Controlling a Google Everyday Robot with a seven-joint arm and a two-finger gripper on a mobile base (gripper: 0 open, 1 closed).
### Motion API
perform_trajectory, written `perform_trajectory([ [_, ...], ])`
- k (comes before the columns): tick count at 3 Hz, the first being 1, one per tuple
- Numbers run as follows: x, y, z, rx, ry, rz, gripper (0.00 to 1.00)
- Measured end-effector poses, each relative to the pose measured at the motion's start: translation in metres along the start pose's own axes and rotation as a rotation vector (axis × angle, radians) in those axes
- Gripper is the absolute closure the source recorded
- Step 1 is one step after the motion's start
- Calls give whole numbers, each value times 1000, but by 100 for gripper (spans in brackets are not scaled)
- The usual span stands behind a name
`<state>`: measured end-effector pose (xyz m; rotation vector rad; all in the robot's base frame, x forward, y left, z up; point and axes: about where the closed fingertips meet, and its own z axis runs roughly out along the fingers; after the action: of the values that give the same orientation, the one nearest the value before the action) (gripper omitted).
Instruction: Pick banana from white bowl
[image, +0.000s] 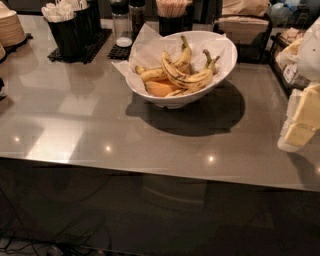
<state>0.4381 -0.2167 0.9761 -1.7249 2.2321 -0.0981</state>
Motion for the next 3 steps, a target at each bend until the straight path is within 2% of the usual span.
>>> perform_trajectory([
  [2,-8,-7,-2,11,-21,-7,0],
  [3,-33,-34,0,10,-101,-13,0],
])
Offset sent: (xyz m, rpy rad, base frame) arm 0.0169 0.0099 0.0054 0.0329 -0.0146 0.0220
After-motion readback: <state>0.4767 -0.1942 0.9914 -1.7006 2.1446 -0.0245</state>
